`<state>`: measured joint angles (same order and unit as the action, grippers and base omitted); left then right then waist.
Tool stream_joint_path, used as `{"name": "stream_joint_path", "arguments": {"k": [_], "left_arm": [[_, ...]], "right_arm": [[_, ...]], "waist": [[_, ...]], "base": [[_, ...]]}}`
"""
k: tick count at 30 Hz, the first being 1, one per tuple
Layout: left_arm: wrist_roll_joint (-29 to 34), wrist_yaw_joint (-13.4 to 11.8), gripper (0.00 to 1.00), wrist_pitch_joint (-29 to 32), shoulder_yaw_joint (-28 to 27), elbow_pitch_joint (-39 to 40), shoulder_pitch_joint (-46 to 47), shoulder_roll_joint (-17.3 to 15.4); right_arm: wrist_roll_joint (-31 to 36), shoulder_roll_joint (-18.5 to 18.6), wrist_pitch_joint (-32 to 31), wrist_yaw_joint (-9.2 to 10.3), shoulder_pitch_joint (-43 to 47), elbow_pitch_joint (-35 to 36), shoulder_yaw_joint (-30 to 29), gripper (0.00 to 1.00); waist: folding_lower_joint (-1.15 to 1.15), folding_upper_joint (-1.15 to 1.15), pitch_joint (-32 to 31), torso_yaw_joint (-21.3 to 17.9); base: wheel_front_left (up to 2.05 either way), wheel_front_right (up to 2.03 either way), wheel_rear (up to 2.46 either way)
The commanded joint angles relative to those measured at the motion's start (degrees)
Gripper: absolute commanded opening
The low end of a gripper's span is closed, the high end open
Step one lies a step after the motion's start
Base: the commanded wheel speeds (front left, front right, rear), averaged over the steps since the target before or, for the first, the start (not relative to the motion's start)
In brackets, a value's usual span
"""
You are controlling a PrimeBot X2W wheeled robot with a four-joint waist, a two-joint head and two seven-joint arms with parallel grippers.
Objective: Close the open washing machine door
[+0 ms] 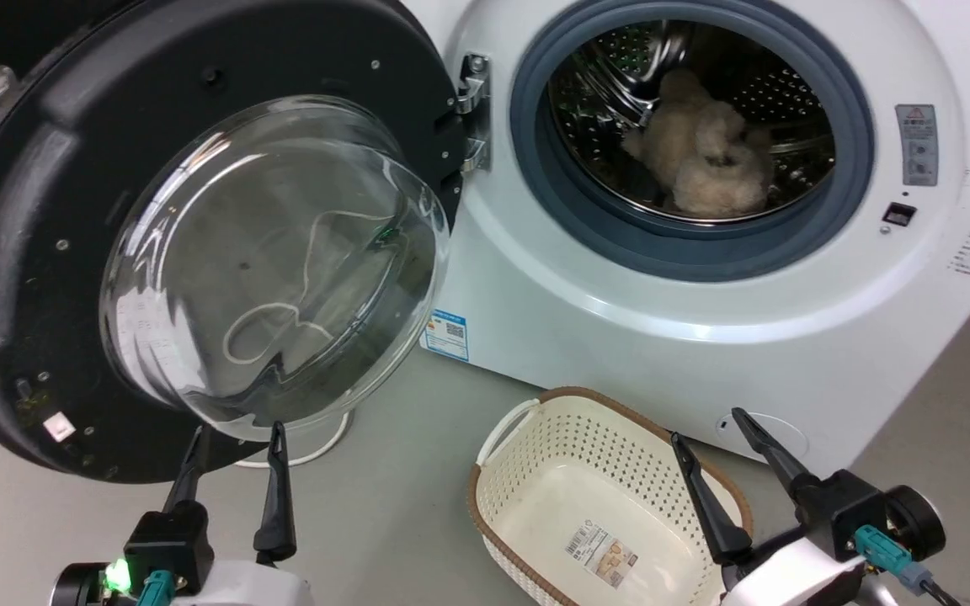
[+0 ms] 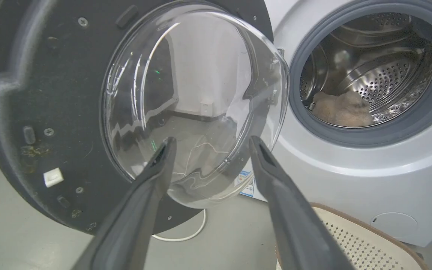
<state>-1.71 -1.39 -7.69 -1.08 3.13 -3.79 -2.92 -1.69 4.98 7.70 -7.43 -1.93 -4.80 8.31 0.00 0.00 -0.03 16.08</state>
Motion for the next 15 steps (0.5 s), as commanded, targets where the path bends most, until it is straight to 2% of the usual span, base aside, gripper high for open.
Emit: {"name": "stream_joint_path", "arguments": {"k": [1, 15], "left_arm": [[-0.2, -0.3, 1.00, -0.6, -0.2, 0.4, -0.9, 0.0], [-0.8, -0.7, 1.00, -2.2, -0.6, 0.6, -2.0, 0.0]], "right_arm": [[-0.4, 0.3, 0.5, -0.03, -0.7, -0.2, 0.4, 1.00], [-0.9, 0.8, 2.2, -0.04, -0.2, -1.6, 2.3, 1.00]], "waist": [[0.00, 0.00, 0.0, 0.4], [0.00, 0.00, -0.2, 3.6]], "base": [[0.00, 0.00, 0.00], [0.00, 0.00, 0.00]]}}
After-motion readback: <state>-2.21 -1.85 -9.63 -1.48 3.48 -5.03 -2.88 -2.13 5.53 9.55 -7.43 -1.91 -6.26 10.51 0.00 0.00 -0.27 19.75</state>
